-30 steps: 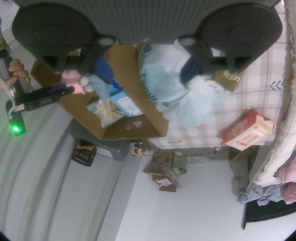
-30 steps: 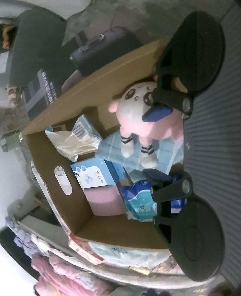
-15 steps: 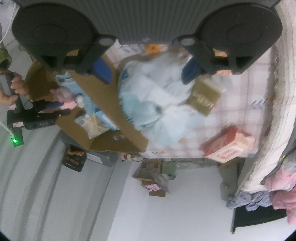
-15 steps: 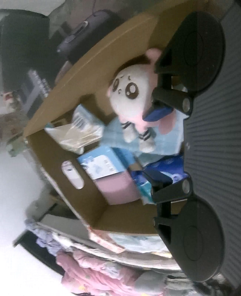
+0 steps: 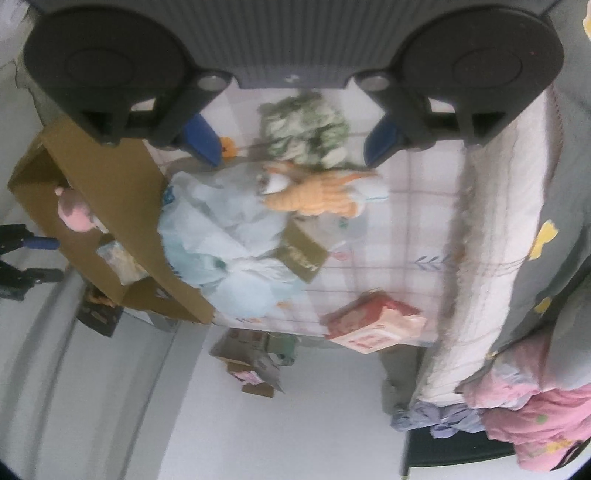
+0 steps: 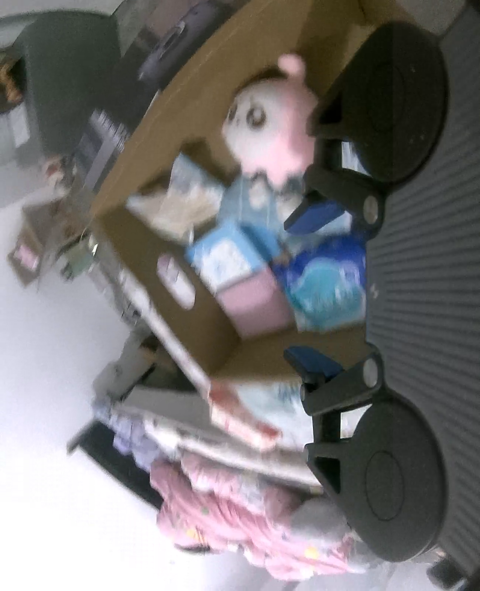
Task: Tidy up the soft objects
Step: 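Move the right gripper back toward the orange-striped cloth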
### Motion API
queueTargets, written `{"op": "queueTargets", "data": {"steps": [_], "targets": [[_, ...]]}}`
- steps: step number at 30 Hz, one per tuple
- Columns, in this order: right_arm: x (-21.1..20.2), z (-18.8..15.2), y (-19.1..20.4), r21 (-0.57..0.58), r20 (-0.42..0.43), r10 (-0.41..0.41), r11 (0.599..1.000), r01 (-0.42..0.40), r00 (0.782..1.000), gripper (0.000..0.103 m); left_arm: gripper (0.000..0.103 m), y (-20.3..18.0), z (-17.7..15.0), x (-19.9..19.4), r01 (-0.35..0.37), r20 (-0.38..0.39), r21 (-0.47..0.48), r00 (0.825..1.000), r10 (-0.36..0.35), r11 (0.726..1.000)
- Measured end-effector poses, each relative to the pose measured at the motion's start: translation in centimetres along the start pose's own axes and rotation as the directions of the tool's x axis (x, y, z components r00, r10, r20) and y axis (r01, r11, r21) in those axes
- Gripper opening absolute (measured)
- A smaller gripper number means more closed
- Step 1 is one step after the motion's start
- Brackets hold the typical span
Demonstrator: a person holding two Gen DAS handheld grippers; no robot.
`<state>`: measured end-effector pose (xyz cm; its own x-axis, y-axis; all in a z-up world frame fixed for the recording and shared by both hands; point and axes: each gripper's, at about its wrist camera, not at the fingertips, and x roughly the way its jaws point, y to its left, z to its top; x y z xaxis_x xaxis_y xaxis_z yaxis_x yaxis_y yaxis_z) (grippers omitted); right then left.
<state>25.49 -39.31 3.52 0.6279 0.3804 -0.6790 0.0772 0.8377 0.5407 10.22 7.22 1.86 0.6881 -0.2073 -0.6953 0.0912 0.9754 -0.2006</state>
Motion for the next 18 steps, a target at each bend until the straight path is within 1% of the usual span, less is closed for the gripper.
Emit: {"op": "queueTargets", "data": {"steps": [2, 5, 9, 11, 12, 15, 18], "targets": [[-0.5, -0.6, 2.1, -0.019, -0.001, 0.050, 0.999, -0.050, 0.999, 0.068, 0.085, 0.4, -0.3, -0.4, -0.007, 0.013, -0.008, 1.000, 0.007, 1.000], [-0.6, -2.0, 5.7, -0.050, -0.025, 0.140, 0.989, -0.141, 0.990, 0.068, 0.085, 0.9, -0.9, -0.9, -0.019, 0.025, -0.007, 1.000, 0.019, 1.000], [0.5, -4.7, 10.6, -0.097, -0.082, 0.252, 0.961, -0.259, 0.964, 0.068, 0.085, 1.3, -1.7, -1.1, -0.032, 0.032, -0.001, 0.999, 0.032, 0.999], [1.6, -6.2, 12.4, -0.110, -0.117, 0.290, 0.947, -0.303, 0.950, 0.068, 0.084, 1.6, -2.1, -1.1, -0.036, 0.035, 0.000, 0.999, 0.036, 0.999], [2.3, -7.1, 13.3, -0.115, -0.138, 0.301, 0.941, -0.317, 0.944, 0.068, 0.084, 1.7, -2.2, -1.0, -0.038, 0.035, -0.002, 0.999, 0.039, 0.999], [4.6, -9.6, 15.3, -0.126, -0.179, 0.303, 0.937, -0.327, 0.936, 0.068, 0.082, 2.1, -2.6, -0.8, -0.049, 0.035, -0.003, 0.998, 0.049, 0.999], [7.3, -11.5, 15.9, -0.093, -0.231, 0.303, 0.939, -0.331, 0.924, 0.068, 0.079, 2.4, -3.1, -0.3, -0.046, 0.025, -0.008, 0.999, 0.046, 0.999]]}}
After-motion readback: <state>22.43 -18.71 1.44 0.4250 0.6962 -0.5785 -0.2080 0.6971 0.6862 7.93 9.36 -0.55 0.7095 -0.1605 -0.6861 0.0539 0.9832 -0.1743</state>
